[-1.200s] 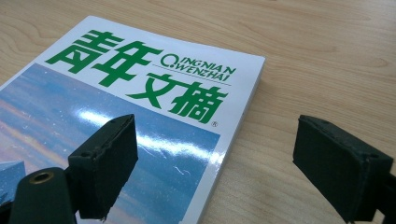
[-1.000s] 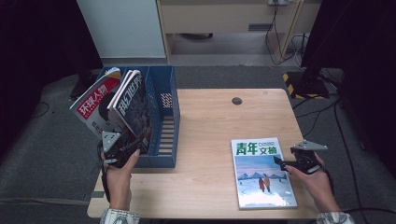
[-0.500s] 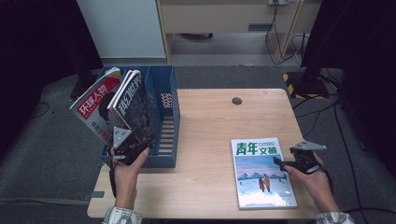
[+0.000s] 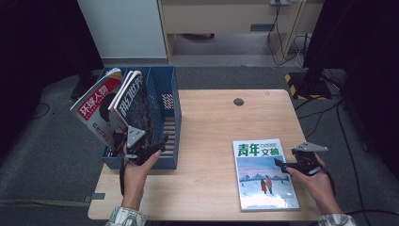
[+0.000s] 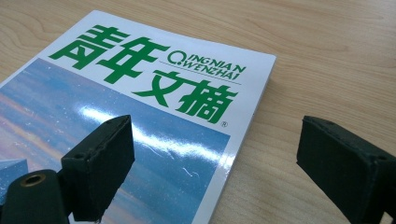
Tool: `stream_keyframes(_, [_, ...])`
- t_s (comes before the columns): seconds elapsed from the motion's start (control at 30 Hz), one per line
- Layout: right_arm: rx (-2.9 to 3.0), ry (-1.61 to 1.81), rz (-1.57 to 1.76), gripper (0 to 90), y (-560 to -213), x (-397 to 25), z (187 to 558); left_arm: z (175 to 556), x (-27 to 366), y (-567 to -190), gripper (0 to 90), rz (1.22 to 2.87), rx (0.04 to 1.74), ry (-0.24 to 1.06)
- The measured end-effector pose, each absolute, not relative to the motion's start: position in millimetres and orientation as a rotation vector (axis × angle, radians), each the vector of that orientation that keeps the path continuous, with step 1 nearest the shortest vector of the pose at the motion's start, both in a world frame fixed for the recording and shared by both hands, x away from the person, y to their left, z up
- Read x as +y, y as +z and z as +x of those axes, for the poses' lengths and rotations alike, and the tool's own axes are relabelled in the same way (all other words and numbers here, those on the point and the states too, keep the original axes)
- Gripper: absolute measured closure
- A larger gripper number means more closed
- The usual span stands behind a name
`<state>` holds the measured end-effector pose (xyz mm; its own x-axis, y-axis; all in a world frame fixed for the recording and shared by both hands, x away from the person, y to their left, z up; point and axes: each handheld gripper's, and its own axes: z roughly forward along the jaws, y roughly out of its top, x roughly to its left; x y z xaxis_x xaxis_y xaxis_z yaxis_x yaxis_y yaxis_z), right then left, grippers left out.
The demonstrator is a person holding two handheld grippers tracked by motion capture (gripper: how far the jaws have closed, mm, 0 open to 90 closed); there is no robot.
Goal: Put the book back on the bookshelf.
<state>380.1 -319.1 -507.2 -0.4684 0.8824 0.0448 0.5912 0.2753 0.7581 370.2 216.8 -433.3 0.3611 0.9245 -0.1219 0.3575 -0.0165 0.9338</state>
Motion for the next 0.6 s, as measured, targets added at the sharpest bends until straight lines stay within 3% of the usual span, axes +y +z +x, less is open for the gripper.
stream_keyframes(0.6, [2.163, 1.041, 1.326, 10.7, -507.7, -317.5, 379.7, 370.4, 206.6, -432.8, 20.0, 1.599, 1.155, 0.669])
